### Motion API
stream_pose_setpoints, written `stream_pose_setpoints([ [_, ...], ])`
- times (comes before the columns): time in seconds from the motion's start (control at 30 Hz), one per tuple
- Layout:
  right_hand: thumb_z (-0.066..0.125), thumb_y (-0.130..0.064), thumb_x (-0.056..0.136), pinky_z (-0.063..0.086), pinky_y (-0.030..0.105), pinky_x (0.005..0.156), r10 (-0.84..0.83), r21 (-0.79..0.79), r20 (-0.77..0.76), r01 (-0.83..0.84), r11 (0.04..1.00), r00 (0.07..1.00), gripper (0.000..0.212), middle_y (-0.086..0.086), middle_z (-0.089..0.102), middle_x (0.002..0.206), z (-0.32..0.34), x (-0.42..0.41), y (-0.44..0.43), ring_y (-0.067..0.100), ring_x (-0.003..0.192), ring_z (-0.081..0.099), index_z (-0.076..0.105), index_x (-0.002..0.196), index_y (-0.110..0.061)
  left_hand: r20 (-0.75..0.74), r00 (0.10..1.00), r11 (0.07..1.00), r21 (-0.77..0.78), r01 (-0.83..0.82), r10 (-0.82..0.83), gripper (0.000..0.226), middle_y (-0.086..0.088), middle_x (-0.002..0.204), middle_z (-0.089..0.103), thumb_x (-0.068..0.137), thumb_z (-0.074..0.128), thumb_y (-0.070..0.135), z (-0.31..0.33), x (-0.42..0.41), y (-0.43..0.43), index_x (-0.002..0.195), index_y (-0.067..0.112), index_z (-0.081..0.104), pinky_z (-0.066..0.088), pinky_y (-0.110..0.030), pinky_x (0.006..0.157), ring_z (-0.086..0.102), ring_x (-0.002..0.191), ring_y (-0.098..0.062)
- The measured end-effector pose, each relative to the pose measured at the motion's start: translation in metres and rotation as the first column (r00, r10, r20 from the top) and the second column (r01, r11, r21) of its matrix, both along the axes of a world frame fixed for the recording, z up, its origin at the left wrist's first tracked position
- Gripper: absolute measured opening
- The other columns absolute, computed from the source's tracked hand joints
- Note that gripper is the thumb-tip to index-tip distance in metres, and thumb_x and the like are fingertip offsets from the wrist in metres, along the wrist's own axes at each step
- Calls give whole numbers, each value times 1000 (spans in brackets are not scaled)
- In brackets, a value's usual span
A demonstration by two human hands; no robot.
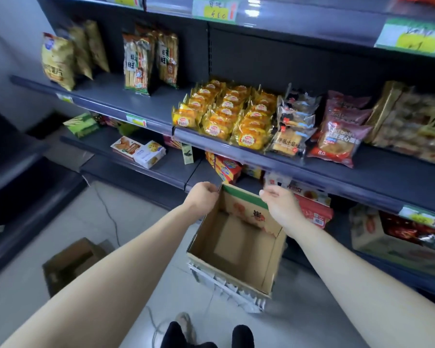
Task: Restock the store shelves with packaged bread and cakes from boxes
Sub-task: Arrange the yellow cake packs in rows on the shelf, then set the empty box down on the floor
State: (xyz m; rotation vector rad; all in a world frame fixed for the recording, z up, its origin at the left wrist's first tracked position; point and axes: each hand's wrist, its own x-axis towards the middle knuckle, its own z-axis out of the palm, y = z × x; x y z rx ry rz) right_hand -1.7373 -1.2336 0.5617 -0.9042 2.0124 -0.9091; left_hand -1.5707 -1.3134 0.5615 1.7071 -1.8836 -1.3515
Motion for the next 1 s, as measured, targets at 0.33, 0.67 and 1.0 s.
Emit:
stream_pose_setpoints([
  [0.33, 54, -34, 93, 33, 41, 110, 38, 318, -118, 1, 948, 992, 63, 6, 33, 151, -99, -14, 24, 29, 137, 34, 30, 147, -14, 286, 950, 987, 130, 94, -128, 34, -16, 127, 54, 94, 44, 11, -89, -1, 3, 126, 4, 52, 45, -34, 96, 53, 116, -33],
  [0.67, 54, -16, 93, 47, 37, 95, -159, 507, -285, 290, 812, 945, 38, 13, 57, 131, -170, -28, 34, 33, 118, 54, 48, 129, -8, 272, 958, 974, 224, 32, -94, 58, -13, 132, 52, 91, 46, 9, -162, -6, -22, 144, 13, 22, 45, -39, 98, 54, 115, -34],
  [1.0, 50, -8, 88, 42, 28, 69, -167, 433, -421, 359, 826, 892, 13, 12, 66, 105, -139, -1, -5, 30, 89, 58, 63, 91, -9, 210, 956, 941, 227, -252, 205, 58, -12, 135, 43, 85, 57, 23, -141, 15, -61, 139, 12, 38, 40, -43, 104, 46, 122, -36],
])
